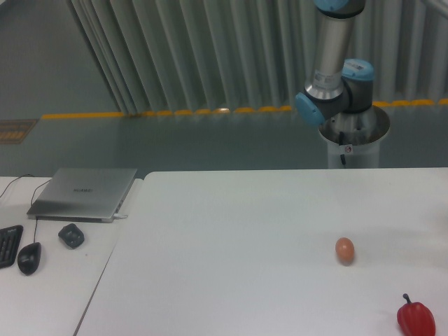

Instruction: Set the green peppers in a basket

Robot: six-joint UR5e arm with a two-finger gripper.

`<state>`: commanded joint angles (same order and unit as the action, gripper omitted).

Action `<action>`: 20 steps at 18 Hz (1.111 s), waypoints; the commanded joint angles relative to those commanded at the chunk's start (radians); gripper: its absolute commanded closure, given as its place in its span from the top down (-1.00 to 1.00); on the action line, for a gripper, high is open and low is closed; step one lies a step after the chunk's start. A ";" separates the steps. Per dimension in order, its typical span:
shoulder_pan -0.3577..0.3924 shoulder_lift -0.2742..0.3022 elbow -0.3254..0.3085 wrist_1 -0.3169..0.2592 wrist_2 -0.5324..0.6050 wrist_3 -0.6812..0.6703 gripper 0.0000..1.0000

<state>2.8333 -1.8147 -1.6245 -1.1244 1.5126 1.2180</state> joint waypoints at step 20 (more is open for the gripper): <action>-0.187 -0.149 0.095 0.077 0.181 0.213 1.00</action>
<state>2.6461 -1.9634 -1.5294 -1.0477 1.6934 1.4311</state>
